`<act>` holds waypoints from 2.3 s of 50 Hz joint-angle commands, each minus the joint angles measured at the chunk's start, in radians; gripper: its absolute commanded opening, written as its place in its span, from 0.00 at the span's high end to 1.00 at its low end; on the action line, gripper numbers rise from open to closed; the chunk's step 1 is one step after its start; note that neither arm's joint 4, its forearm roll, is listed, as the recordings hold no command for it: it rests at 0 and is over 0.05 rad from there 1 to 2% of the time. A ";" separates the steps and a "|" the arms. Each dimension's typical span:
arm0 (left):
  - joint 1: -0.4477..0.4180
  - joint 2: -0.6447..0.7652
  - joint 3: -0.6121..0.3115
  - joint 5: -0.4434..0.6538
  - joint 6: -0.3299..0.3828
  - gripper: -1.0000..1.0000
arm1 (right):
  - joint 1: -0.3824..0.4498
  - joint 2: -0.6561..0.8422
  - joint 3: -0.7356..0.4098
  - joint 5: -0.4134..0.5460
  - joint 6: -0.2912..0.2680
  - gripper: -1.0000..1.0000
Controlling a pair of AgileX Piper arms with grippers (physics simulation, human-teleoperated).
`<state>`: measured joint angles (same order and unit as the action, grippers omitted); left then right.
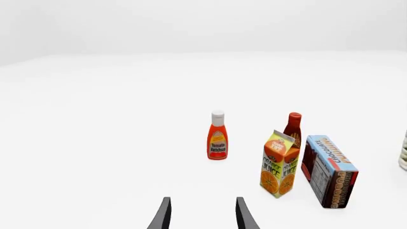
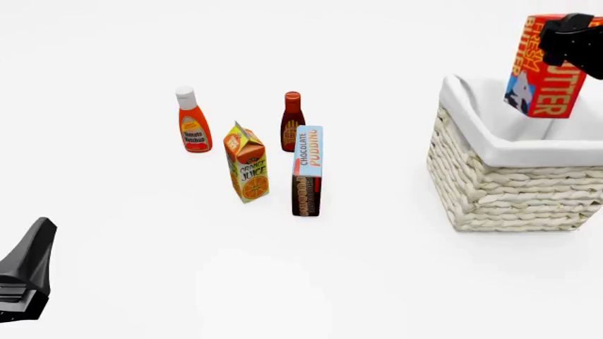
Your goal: Pick the butter and place it in the basket.
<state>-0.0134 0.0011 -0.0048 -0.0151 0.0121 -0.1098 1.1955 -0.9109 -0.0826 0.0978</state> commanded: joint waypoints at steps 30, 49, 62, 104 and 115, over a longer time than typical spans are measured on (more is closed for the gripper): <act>-0.003 0.000 0.000 -0.005 0.003 0.00 | -0.018 0.034 0.013 -0.064 0.030 1.00; -0.003 0.000 0.000 -0.005 0.003 0.00 | -0.020 0.070 0.005 -0.085 0.038 1.00; -0.003 0.000 0.000 -0.005 0.003 0.00 | -0.024 0.099 0.002 -0.101 0.044 1.00; -0.003 0.000 0.000 -0.005 0.003 0.00 | -0.049 0.151 0.015 -0.156 0.065 1.00; -0.003 0.000 0.000 -0.005 0.003 0.00 | -0.050 0.169 0.019 -0.174 0.070 1.00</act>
<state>-0.0167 0.0008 -0.0048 -0.0200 0.0153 -0.1573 1.3597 -0.8793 -0.2364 0.1416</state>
